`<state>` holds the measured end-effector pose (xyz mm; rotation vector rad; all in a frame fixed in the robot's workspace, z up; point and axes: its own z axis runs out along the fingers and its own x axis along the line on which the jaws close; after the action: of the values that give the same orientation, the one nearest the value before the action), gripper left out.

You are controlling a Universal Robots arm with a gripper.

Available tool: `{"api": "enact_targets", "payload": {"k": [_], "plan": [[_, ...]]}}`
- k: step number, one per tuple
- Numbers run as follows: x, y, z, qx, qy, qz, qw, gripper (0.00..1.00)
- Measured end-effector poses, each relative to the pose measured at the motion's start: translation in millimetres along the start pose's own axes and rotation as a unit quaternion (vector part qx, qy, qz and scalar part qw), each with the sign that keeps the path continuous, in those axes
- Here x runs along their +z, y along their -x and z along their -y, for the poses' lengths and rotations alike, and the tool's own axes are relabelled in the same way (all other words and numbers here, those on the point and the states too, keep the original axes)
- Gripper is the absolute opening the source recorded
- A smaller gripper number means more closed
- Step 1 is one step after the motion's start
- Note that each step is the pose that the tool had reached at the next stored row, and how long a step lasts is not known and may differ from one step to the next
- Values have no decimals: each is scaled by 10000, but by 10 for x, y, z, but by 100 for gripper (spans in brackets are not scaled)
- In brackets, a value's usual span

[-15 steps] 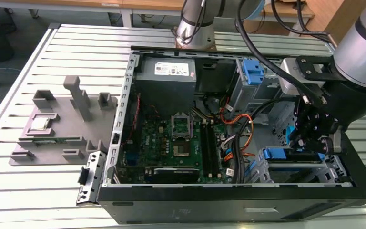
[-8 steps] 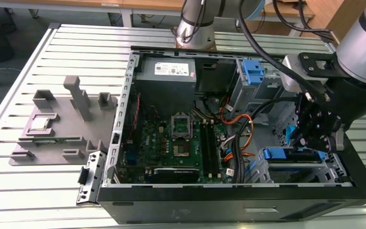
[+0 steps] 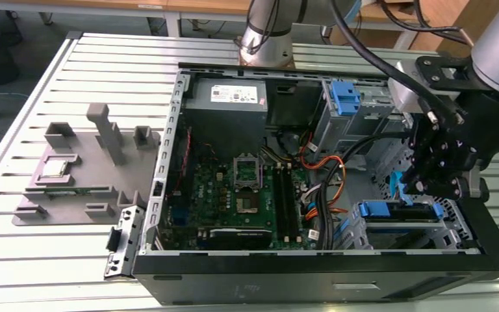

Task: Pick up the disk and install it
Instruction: 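Insert the first disk wire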

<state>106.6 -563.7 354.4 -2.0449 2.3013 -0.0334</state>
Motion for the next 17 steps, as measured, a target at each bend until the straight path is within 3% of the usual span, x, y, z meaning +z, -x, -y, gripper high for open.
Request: {"api": "enact_targets", "payload": {"k": [7, 12, 17], "plan": [[7, 18, 154, 2, 51, -7, 10000, 23], [-66, 22, 171, 4, 110, -15, 9999, 23], [-67, 23, 173, 3, 123, -15, 9999, 23]]}}
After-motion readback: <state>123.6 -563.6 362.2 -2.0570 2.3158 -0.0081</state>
